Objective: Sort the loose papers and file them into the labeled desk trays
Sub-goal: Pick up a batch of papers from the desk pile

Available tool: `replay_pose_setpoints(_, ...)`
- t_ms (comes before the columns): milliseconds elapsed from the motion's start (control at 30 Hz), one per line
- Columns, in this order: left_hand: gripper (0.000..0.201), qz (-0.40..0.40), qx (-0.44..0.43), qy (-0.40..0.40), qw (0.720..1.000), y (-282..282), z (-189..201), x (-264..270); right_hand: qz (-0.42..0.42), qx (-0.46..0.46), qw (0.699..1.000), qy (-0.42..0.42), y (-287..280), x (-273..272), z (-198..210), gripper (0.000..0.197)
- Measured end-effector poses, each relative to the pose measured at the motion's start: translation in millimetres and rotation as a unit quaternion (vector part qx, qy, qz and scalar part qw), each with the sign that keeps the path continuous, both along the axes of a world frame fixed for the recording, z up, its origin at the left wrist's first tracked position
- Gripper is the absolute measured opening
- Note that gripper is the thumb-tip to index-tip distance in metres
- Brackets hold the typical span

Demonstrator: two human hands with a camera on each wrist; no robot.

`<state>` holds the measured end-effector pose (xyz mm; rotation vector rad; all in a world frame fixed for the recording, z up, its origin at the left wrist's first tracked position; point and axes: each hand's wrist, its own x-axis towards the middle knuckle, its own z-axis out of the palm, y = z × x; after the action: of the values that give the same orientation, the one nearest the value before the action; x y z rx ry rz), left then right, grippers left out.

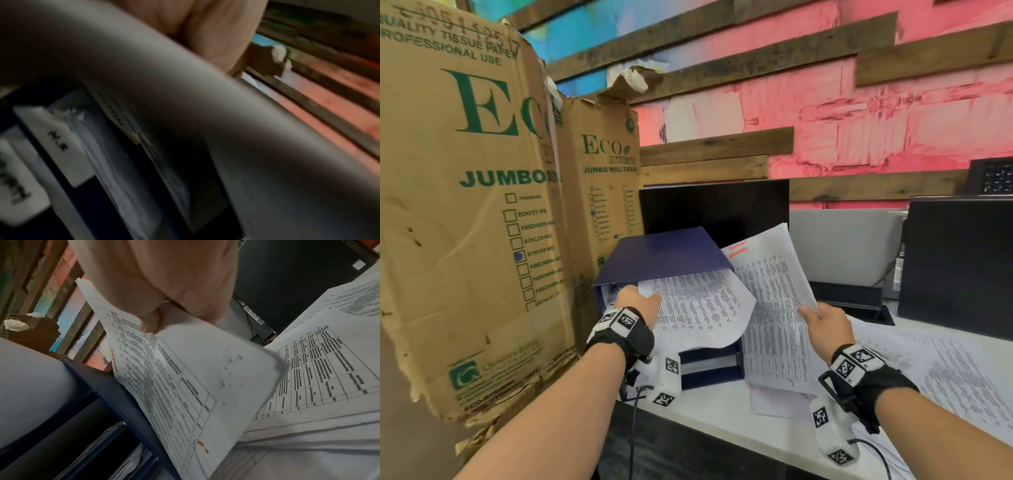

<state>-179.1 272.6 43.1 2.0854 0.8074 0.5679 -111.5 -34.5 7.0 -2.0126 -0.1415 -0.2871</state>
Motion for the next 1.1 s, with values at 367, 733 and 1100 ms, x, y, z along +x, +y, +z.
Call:
replay_pose_setpoints(367,0.074,-0.134,-0.276,-0.086,0.948,17,-10,-16,0.006,-0.006,1.0,-0.001,5,-5,-1,0.025)
replay_pose_setpoints(733,0.072,0.029,-0.331,-0.256,0.908,-5,4,-44,-0.003,-0.009,1.0,-0.007,9,-11,-1,0.024)
replay_pose_setpoints(1100,0.077,-0.016,-0.212,-0.184,0.96,-17,-3,-40,-0.005,-0.016,1.0,-0.007,5,-13,1,0.027)
